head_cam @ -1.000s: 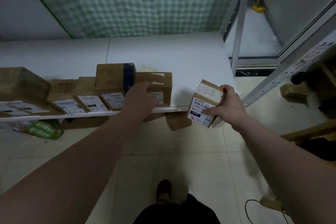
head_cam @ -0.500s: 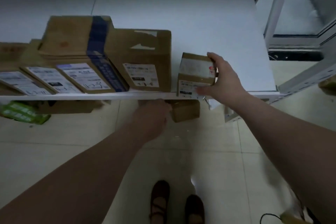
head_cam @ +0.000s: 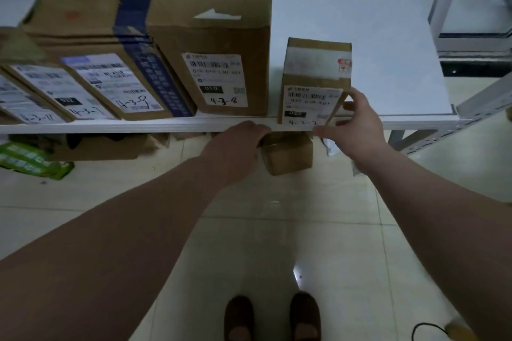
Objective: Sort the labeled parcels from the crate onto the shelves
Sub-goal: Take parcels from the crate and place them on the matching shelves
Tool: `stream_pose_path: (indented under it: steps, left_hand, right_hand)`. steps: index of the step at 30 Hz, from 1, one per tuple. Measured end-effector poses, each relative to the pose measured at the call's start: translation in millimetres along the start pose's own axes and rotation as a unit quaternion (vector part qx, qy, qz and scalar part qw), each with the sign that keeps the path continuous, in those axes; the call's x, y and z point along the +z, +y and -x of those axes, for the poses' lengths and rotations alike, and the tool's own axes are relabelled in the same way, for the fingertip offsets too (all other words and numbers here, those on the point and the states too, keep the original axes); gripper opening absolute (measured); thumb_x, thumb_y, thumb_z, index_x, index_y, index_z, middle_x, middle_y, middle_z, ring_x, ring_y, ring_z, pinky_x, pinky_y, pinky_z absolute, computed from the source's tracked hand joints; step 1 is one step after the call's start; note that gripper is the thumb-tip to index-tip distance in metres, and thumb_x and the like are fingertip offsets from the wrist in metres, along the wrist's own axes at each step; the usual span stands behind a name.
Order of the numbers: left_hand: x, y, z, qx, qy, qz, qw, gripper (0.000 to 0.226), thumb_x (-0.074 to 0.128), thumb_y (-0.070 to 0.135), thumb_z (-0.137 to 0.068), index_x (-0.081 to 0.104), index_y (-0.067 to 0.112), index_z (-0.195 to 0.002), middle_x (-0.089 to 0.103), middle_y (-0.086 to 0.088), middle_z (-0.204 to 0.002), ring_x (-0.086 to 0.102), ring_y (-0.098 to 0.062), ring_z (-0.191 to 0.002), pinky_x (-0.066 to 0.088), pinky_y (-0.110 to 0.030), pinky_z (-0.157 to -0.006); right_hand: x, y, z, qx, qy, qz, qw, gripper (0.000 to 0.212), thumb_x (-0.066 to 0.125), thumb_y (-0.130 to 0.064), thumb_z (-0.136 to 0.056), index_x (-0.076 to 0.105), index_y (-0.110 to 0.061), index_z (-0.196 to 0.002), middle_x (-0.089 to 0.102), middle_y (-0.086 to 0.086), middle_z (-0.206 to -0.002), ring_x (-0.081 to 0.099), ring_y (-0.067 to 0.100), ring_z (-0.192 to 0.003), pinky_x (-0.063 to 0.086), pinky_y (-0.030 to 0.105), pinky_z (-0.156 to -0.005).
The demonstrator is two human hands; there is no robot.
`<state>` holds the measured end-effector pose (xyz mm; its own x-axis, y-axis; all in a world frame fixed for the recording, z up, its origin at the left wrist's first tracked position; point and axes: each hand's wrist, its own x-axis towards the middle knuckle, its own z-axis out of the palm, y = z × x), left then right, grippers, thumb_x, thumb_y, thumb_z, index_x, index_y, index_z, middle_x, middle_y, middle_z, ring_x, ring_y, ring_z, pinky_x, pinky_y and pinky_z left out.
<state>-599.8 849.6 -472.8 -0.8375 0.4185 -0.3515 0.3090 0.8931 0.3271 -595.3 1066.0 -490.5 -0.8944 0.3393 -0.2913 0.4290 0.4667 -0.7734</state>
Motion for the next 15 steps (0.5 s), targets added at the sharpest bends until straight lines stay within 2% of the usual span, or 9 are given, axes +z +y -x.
stream_pose_path:
  steps: [3,5,7,9,15]
  left_hand:
    - [6,7,-12,-0.003,0.047,0.022,0.999,0.058,0.052,0.01,-0.092,0.033,0.022,-0.147,0.043,-0.008,-0.144,0.042,-0.026,-0.131,0.035,-0.037,-0.108]
    - [11,6,-19,-0.008,0.06,0.012,0.998,0.05,0.052,0.011,-0.091,0.044,0.018,-0.14,0.049,-0.009,-0.136,0.046,-0.026,-0.125,0.037,-0.035,-0.103]
    - [17,4,-22,0.017,0.039,-0.002,0.999,0.043,0.053,0.012,-0.09,0.051,0.016,-0.133,0.051,-0.008,-0.129,0.048,-0.025,-0.121,0.037,-0.033,-0.101]
    - [23,7,-23,0.045,0.015,0.0,0.999,0.046,0.053,0.011,-0.09,0.049,0.015,-0.136,0.048,-0.008,-0.132,0.046,-0.025,-0.122,0.038,-0.035,-0.103]
    - [31,13,-30,0.042,0.043,0.021,0.998,0.051,0.054,0.012,-0.09,0.044,0.014,-0.139,0.046,-0.011,-0.133,0.046,-0.025,-0.123,0.037,-0.032,-0.101]
  right_hand:
    - [11,7,-2,0.002,0.01,0.011,1.0,0.092,0.087,-0.021,-0.069,0.036,-0.024,-0.147,0.055,0.001,-0.135,0.053,0.024,-0.124,0.048,0.047,-0.102]
    - [15,9,-2,-0.002,0.016,0.022,1.0,0.089,0.087,-0.022,-0.069,0.039,-0.023,-0.144,0.057,0.0,-0.131,0.055,0.022,-0.121,0.049,0.044,-0.101]
    - [19,8,-3,-0.005,0.028,0.03,0.999,0.084,0.086,-0.02,-0.068,0.044,-0.021,-0.14,0.058,0.001,-0.127,0.056,0.021,-0.116,0.051,0.04,-0.099]
    - [23,7,-5,-0.014,0.037,0.039,0.998,0.076,0.085,-0.018,-0.066,0.051,-0.019,-0.133,0.059,0.002,-0.122,0.058,0.021,-0.11,0.053,0.038,-0.093]
    - [30,4,-12,-0.046,0.043,0.073,0.995,0.052,0.077,-0.011,-0.072,0.057,-0.016,-0.119,0.059,0.008,-0.118,0.061,0.025,-0.1,0.057,0.037,-0.086]
